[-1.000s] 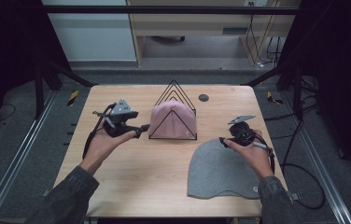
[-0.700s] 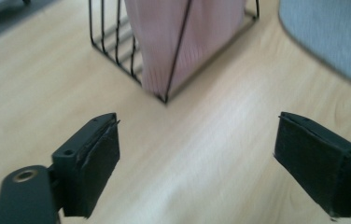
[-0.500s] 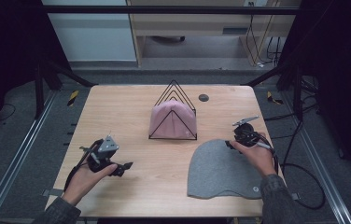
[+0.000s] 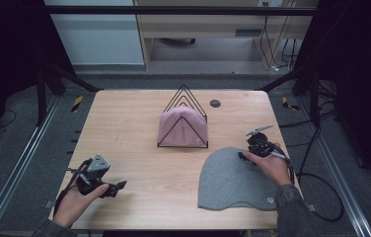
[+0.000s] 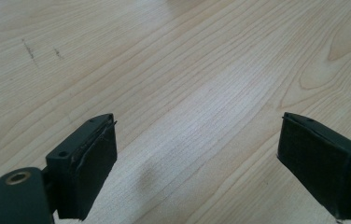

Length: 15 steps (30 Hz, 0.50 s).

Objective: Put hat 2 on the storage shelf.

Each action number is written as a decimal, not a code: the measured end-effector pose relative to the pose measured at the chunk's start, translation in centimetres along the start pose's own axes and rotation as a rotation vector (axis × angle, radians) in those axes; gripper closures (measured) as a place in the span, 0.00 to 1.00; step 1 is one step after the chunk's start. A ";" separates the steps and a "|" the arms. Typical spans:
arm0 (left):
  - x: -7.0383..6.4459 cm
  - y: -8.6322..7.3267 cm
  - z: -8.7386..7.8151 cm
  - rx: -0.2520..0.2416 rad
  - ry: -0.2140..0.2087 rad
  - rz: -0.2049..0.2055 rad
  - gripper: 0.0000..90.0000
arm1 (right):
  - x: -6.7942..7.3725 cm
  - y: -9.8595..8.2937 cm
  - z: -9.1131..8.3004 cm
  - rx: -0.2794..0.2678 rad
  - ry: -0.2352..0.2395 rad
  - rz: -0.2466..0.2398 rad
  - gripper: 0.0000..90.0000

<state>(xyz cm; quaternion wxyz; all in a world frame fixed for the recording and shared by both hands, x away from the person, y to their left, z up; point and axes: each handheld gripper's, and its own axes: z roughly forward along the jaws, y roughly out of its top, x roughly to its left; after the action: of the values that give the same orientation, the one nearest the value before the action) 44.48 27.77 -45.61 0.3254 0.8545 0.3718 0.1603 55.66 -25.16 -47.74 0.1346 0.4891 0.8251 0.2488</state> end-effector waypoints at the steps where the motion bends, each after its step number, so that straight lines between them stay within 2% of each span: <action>1: 0.0 0.0 0.0 0.004 0.000 0.002 0.13 | 0.0 0.0 0.1 0.004 -0.005 -0.008 0.51; 5: 0.1 -0.1 0.0 0.006 0.003 0.004 0.13 | 0.0 0.0 0.3 0.010 -0.013 -0.011 0.53; 8: 0.2 -0.1 0.1 0.010 0.006 0.007 0.13 | 0.1 -0.1 0.2 0.017 -0.015 -0.015 0.62; 9: 0.2 -0.1 0.1 0.010 0.006 0.007 0.14 | 0.1 -0.1 0.2 0.017 -0.015 -0.015 0.62; 10: 0.2 -0.1 0.1 0.013 0.008 0.009 0.14 | 0.1 -0.1 0.1 0.023 -0.007 -0.023 0.70; 13: 0.2 -0.1 0.3 0.024 0.014 0.012 0.14 | 0.3 -0.2 0.1 0.018 0.012 -0.042 0.82; 15: 0.3 -0.2 0.4 0.031 0.012 0.010 0.14 | 0.4 -0.3 0.0 0.018 0.020 -0.042 0.86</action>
<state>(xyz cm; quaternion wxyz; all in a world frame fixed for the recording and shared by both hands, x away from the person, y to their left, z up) 44.75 27.88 -46.00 0.3092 0.8603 0.3718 0.1611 55.26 -24.92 -47.87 0.1269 0.4704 0.8386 0.2434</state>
